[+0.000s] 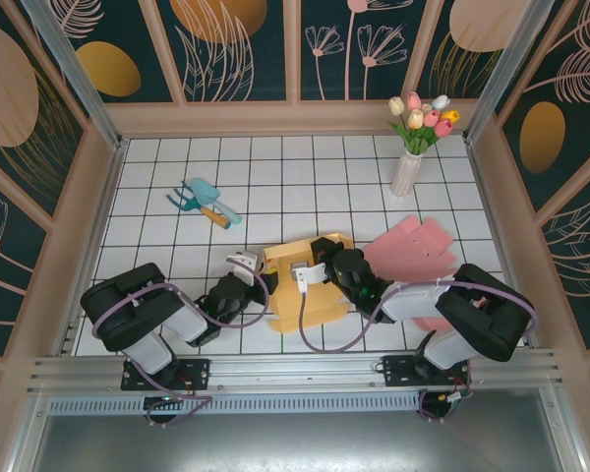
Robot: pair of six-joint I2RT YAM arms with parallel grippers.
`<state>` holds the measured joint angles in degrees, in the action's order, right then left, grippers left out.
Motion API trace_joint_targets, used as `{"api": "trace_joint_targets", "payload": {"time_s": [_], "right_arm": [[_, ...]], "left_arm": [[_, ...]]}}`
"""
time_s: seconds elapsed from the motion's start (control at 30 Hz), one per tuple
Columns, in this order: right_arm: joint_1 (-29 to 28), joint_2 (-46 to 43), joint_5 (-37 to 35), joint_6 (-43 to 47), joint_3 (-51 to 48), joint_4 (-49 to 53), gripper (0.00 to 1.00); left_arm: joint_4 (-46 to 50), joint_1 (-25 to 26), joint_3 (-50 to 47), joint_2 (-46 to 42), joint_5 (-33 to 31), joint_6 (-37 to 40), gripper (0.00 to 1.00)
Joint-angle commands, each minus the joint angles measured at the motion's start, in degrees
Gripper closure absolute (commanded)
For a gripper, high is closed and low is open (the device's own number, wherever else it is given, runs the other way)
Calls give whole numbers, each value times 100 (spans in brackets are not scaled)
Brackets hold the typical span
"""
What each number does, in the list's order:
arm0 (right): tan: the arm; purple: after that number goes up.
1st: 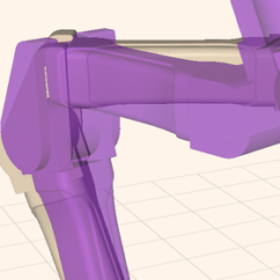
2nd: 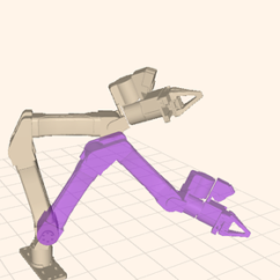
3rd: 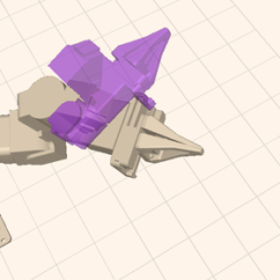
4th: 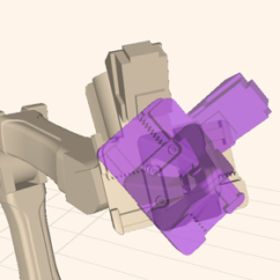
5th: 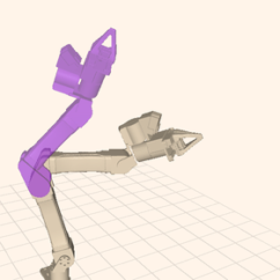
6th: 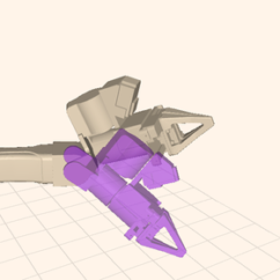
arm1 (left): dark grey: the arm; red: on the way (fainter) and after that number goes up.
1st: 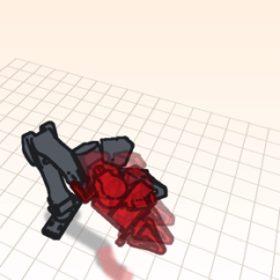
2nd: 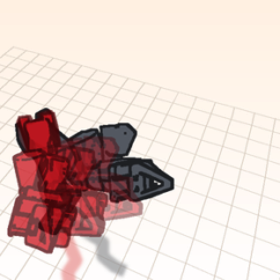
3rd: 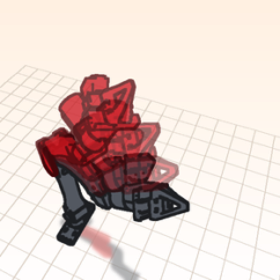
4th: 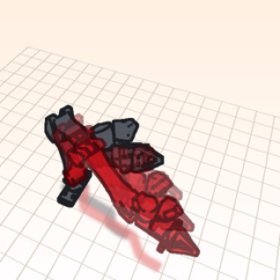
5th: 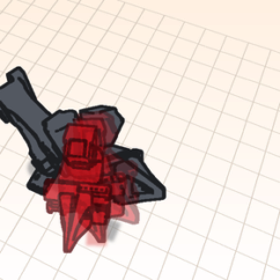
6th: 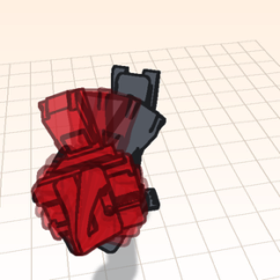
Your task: Fold the paper box
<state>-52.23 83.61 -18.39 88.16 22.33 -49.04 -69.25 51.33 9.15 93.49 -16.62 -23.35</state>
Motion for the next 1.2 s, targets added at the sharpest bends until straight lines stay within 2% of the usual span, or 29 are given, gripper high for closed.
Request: {"api": "trace_joint_targets", "payload": {"time_s": [0.0, 0.23, 0.4, 0.47, 0.53, 0.67, 0.8, 1.07, 1.17], "right_arm": [[-70, 30, -30, -92, -139, -158, 100], [-70, 149, -140, -337, -169, -228, 100], [-60, 130, -277, -721, -67, 57, 100], [-60, 125, -269, -988, 111, 557, 100], [-76, 191, -269, -1231, 233, 804, 100], [-121, 461, -403, -1758, 492, 1073, 100], [-165, 839, -641, -2020, 636, 1061, 100], [-191, 1420, -680, -2194, 738, 917, 100], [-191, 1482, -700, -2231, 738, 935, 100]], "left_arm": [[-133, -3, 113, 120, -784, 33, 56], [107, 7, 390, 409, -1901, -229, 61], [1461, 17, 827, 440, -3727, -955, 75], [1571, 24, 891, 598, -4095, -947, 77], [1146, 21, 847, 694, -3983, -612, 76], [-92, 125, 810, 1018, -2979, 284, 66], [-343, 272, 999, 1267, -2866, 499, 65], [-885, 280, 921, 1302, -3573, 345, 74], [-434, 284, 1132, 1329, -4152, 160, 83]]}}
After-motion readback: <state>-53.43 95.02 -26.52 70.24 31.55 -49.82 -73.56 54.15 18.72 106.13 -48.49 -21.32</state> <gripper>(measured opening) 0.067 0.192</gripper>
